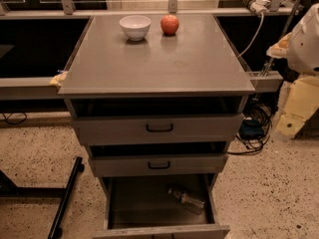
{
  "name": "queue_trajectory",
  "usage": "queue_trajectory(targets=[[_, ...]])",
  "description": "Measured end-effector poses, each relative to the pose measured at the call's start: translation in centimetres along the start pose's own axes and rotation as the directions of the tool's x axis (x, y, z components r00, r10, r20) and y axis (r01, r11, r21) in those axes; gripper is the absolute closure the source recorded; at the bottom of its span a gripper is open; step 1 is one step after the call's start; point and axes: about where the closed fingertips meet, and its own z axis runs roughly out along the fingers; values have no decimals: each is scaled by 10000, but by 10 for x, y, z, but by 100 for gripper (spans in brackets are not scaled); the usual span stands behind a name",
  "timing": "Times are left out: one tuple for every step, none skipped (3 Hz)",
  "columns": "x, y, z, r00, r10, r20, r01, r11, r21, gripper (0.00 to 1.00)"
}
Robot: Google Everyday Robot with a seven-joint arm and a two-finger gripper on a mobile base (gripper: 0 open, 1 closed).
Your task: Pick water bottle from bottom drawer and place on counter
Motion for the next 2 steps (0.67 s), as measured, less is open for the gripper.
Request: queue_trajectory(targets=[[0,0,0,10000,0,0,0,10000,0,0],[8,2,27,9998,74,198,-74,10000,-3,18]])
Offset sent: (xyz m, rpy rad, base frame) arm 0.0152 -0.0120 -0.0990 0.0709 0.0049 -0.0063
